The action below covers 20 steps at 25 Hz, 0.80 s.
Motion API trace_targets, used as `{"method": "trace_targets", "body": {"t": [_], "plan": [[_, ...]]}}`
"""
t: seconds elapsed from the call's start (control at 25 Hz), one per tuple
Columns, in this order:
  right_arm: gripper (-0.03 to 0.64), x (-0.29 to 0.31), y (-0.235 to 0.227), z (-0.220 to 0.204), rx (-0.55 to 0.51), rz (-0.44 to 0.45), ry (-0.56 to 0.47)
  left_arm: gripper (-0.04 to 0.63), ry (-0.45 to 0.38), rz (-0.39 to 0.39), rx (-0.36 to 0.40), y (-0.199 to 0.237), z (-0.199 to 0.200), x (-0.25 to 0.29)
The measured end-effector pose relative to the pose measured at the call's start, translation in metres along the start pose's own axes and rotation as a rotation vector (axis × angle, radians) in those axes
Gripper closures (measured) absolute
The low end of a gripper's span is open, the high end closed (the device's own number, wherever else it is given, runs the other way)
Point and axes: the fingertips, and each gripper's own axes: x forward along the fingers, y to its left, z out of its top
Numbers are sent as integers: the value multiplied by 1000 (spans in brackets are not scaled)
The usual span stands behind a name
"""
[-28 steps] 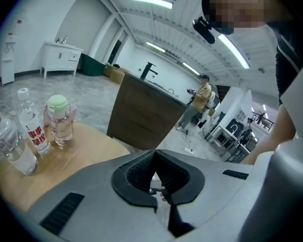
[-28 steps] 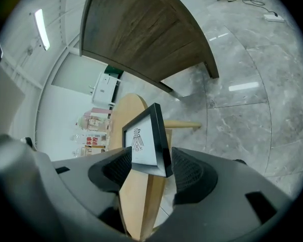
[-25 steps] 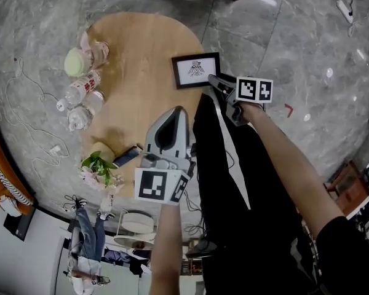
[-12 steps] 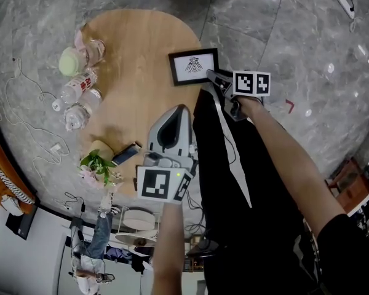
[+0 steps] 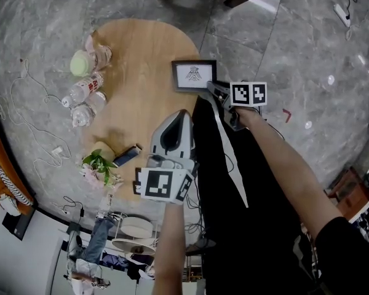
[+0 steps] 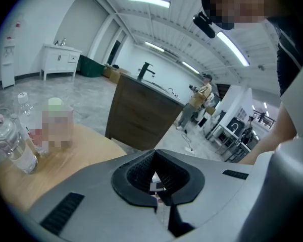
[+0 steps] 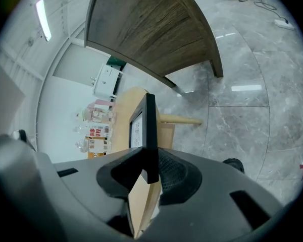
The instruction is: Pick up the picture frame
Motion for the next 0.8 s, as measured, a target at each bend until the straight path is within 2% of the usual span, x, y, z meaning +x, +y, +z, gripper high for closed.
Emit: {"method": "trace_targets", "body": {"t": [0.36, 0.6, 0.8], "plan": [[533, -44, 43, 11, -14, 68, -31, 583, -39, 20, 37, -28, 28, -28], [538, -100, 113, 28, -29, 169, -100, 583, -100, 66, 60, -49, 66, -65], [541, -150, 171, 57, -38, 279, -182, 583, -184, 115, 74, -61, 108, -93]]}}
